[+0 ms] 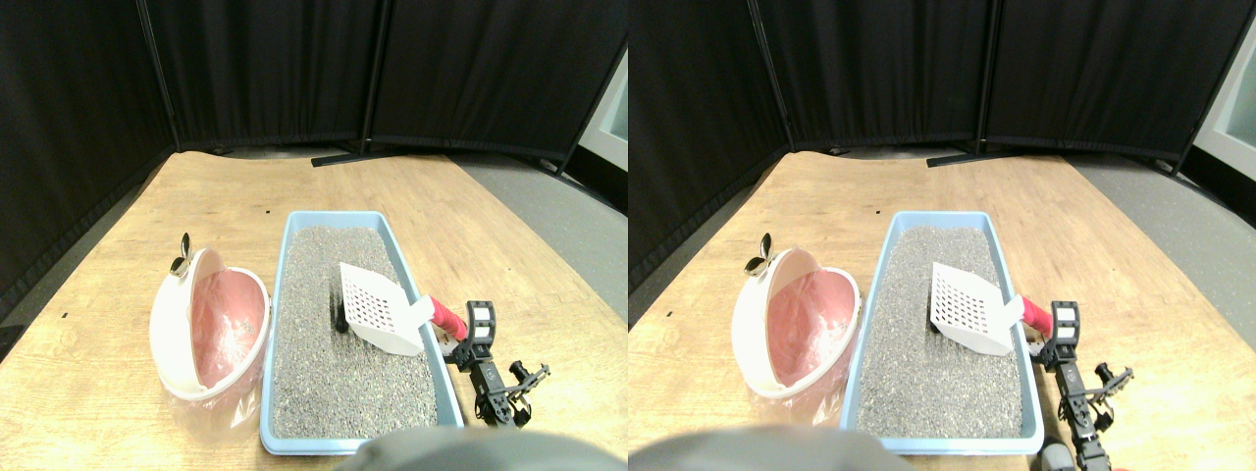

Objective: Scoop (unimanual)

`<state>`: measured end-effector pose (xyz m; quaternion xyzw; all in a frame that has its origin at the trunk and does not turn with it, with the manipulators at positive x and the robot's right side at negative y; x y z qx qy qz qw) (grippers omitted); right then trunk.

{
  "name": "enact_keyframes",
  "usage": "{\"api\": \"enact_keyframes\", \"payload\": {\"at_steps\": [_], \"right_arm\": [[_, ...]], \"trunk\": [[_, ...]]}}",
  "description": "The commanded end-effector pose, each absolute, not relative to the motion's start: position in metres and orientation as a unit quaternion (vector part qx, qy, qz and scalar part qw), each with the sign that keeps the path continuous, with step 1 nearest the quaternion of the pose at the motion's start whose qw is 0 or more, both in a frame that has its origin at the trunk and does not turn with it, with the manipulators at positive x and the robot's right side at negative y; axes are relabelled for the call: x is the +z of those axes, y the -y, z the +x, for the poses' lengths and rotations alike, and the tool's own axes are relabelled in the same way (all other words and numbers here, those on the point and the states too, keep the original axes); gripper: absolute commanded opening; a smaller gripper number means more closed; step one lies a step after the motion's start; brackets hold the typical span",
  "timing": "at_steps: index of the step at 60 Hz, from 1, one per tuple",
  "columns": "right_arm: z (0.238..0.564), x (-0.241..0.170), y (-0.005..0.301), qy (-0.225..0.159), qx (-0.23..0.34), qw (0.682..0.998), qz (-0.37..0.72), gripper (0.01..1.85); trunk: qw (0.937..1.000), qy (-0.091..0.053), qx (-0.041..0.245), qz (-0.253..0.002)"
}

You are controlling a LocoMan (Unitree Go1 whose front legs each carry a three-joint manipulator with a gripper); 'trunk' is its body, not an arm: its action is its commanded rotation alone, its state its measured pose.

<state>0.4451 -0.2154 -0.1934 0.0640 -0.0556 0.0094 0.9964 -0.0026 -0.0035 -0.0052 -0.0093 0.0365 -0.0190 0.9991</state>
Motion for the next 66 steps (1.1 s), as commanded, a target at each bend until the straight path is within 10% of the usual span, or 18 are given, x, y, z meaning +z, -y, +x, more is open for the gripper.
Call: {"api": "enact_keyframes", "payload": {"at_steps": [1, 42, 53, 66], "right_arm": [[0.452, -0.191, 0.217, 0.066, 0.006, 0.996, 0.059, 1.06], [0.486, -0.200, 0.227, 0.055, -0.012, 0.995, 0.080, 1.01], [0.490, -0.199, 0.226, 0.057, 0.005, 0.996, 0.065, 0.09], [0.491, -0.196, 0.229, 0.047, -0.014, 0.996, 0.070, 0.06]], "trunk": [[0.9987, -0.046, -0.011, -0.020], [0.9988, -0.044, -0.007, -0.022], [0.9988, -0.042, -0.005, -0.024], [0.9988, -0.042, -0.004, -0.025]]}}
